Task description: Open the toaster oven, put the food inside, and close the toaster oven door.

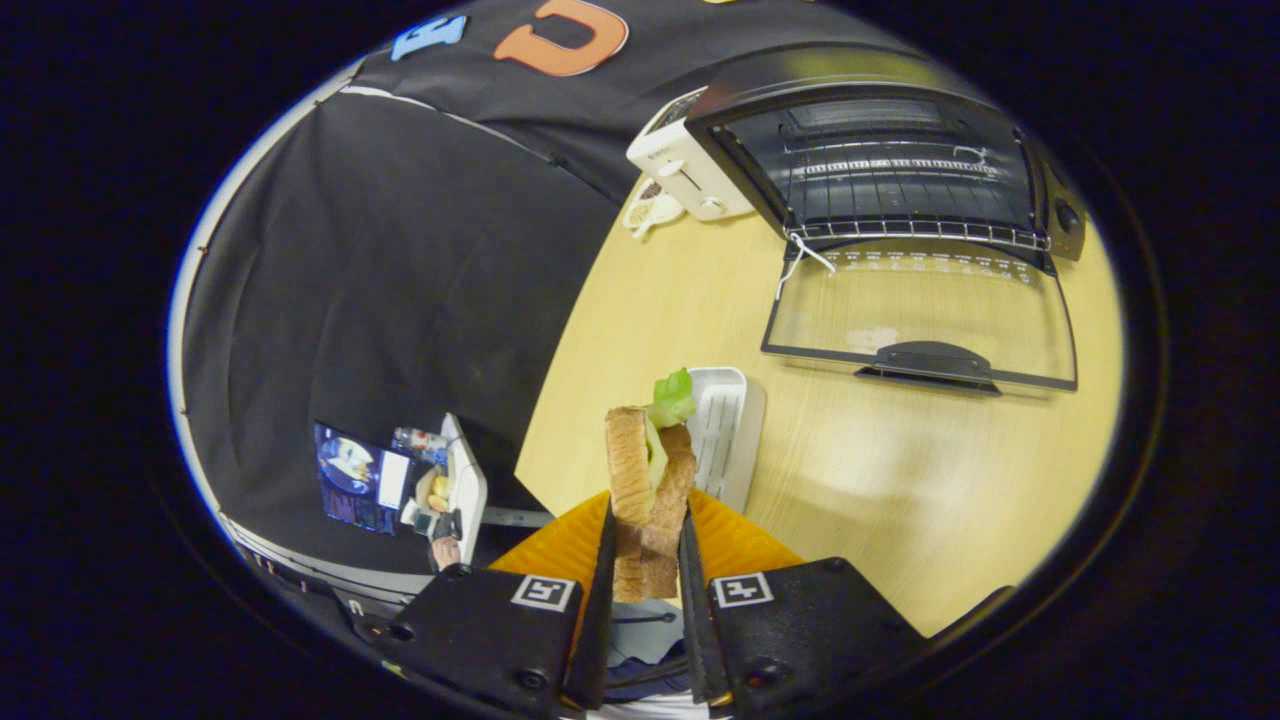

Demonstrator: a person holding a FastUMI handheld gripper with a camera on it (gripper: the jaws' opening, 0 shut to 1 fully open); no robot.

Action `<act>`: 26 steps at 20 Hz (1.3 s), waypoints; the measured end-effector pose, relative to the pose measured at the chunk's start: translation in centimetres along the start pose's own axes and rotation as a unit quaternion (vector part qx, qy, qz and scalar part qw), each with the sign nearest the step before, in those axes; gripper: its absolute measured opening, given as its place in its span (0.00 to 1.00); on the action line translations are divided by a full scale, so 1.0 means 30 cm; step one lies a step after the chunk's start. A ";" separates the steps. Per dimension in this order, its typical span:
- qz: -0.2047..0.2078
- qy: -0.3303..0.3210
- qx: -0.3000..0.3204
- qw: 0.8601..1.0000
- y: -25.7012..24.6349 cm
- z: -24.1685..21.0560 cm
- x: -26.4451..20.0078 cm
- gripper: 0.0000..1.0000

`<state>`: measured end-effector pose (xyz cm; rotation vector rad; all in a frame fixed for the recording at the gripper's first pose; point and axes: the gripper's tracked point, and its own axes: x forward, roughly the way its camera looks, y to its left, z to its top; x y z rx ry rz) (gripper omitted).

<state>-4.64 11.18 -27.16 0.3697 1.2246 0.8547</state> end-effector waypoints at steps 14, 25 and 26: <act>0.166 -0.363 0.181 0.899 -0.311 0.375 -0.196 0.33; 0.112 -0.543 0.280 0.784 -0.535 0.661 -0.149 0.33; 0.095 -0.557 0.278 0.777 -0.563 0.709 -0.153 0.34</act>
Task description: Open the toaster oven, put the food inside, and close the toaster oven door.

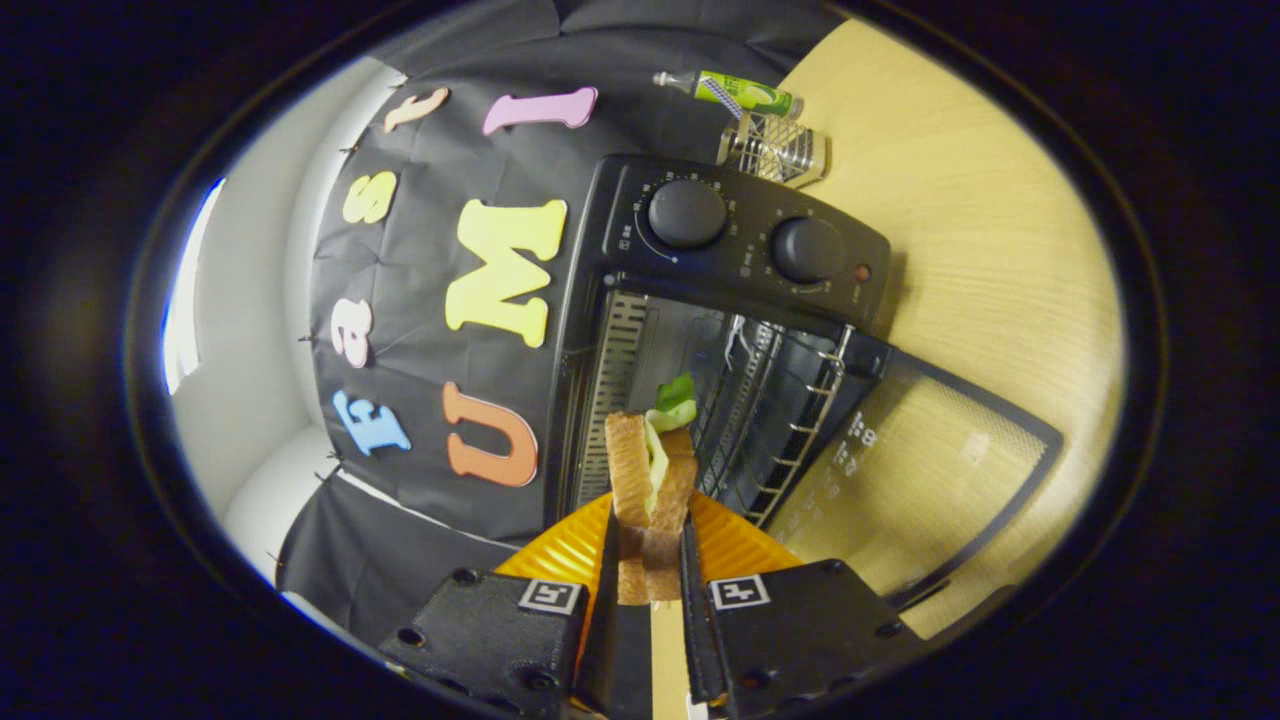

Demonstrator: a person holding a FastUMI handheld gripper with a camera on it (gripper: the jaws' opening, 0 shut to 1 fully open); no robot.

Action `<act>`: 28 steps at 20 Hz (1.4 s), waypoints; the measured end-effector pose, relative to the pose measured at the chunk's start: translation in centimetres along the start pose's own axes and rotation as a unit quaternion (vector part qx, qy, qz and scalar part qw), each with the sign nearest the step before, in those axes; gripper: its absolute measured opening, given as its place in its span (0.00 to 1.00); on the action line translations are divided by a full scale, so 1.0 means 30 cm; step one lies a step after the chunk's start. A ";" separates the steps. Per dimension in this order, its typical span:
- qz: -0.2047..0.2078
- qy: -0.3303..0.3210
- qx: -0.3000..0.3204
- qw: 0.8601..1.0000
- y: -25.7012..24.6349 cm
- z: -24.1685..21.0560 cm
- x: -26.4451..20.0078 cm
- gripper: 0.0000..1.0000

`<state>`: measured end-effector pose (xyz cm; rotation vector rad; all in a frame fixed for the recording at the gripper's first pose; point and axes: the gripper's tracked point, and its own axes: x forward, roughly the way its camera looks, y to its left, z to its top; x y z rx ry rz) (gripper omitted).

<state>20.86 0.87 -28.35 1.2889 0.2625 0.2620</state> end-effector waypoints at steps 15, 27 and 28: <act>-0.099 0.002 -0.047 0.994 -0.082 -0.095 0.268 0.44; -0.191 0.046 -0.447 0.873 -0.105 -0.069 0.250 1.00; -0.194 0.054 -0.465 0.862 -0.113 -0.069 0.249 1.00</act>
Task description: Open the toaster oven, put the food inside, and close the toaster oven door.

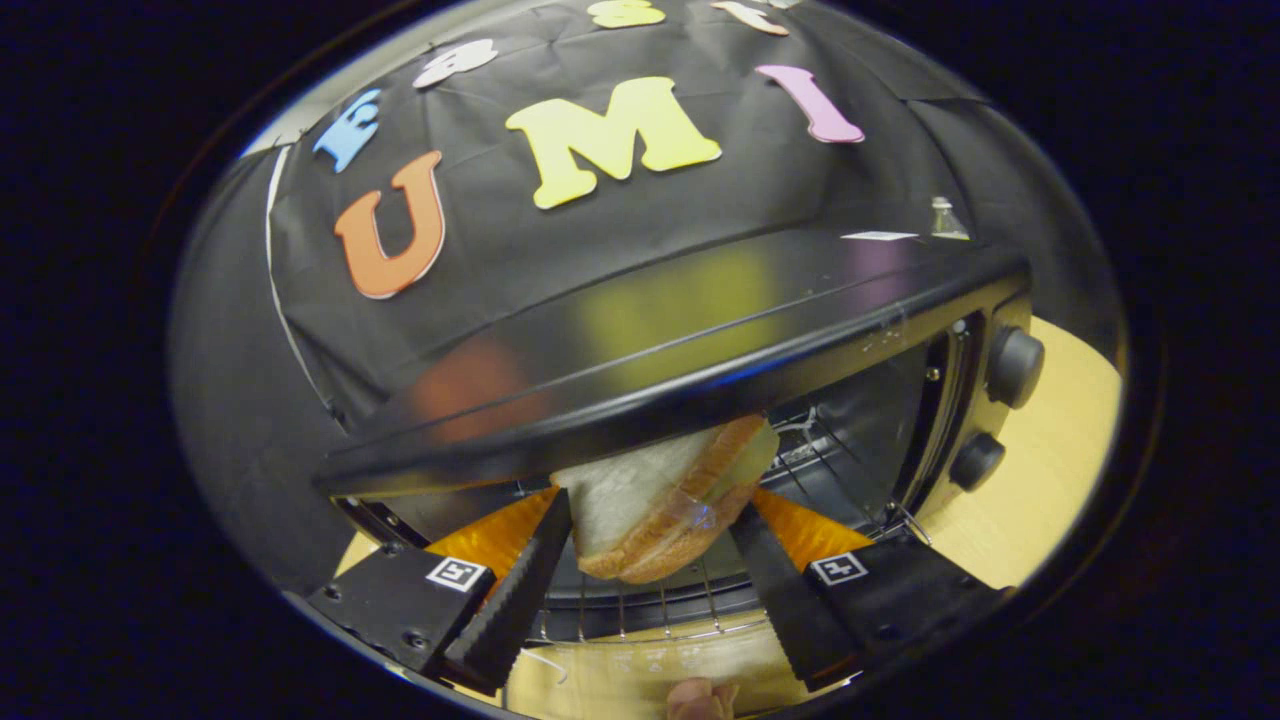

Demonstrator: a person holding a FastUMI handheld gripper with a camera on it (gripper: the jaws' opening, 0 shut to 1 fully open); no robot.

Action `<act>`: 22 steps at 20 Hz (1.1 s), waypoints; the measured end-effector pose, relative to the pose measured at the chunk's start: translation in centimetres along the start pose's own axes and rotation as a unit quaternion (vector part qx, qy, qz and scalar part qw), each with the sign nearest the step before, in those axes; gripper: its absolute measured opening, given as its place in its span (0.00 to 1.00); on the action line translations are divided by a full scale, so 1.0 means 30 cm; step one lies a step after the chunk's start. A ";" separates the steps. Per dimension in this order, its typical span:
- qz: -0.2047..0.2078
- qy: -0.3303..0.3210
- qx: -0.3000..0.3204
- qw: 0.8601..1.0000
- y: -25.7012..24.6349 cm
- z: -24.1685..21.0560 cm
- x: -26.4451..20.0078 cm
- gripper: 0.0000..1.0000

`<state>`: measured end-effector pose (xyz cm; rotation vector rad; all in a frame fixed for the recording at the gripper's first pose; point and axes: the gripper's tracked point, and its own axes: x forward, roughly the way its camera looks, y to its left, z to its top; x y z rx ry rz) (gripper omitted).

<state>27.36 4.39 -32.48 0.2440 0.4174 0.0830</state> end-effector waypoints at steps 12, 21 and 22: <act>-0.021 0.103 -0.178 0.978 -0.016 -0.127 -0.054 1.00; -0.005 0.149 -0.135 0.980 -0.012 -0.236 -0.243 1.00; 0.001 0.150 -0.127 0.980 -0.015 -0.248 -0.270 1.00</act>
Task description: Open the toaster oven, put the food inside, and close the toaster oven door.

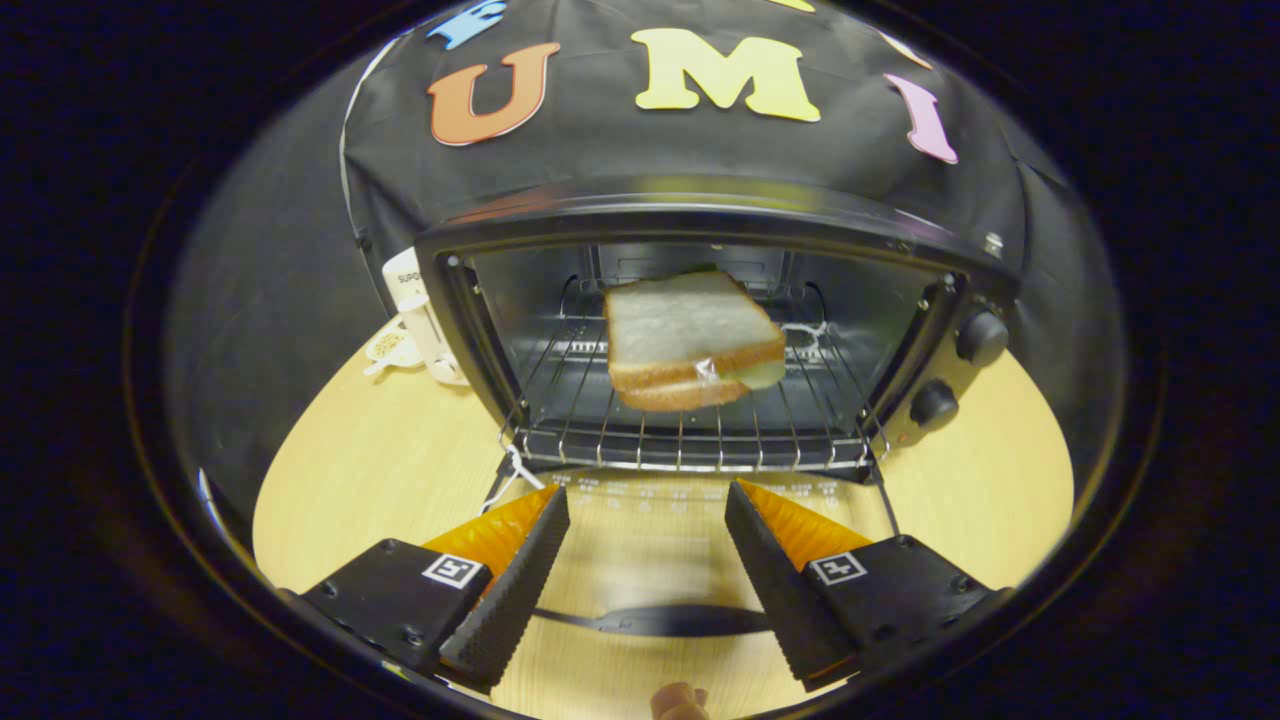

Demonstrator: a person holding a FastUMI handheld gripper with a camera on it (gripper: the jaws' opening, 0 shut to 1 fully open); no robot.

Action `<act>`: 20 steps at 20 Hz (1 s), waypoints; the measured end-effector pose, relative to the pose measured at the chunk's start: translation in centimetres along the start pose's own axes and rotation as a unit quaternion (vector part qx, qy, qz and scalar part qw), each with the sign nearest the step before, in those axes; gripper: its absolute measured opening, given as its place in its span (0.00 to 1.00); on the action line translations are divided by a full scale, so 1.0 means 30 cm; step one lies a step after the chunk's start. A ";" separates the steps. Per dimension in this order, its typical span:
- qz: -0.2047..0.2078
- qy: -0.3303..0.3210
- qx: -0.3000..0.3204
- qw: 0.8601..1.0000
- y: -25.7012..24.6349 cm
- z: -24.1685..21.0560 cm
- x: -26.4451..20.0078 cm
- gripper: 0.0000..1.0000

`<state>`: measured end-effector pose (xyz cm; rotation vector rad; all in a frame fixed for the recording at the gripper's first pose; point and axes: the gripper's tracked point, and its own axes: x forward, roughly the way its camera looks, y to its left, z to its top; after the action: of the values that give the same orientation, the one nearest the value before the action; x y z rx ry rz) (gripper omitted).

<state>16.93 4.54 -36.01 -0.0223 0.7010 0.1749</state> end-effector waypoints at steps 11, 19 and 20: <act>-0.033 -0.075 0.022 0.996 -0.038 -0.135 -0.110 1.00; -0.034 -0.030 0.021 0.999 -0.017 -0.227 -0.066 1.00; -0.036 -0.025 0.022 0.999 -0.020 -0.232 -0.059 1.00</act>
<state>11.24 3.12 -40.22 -0.0010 0.6522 0.0896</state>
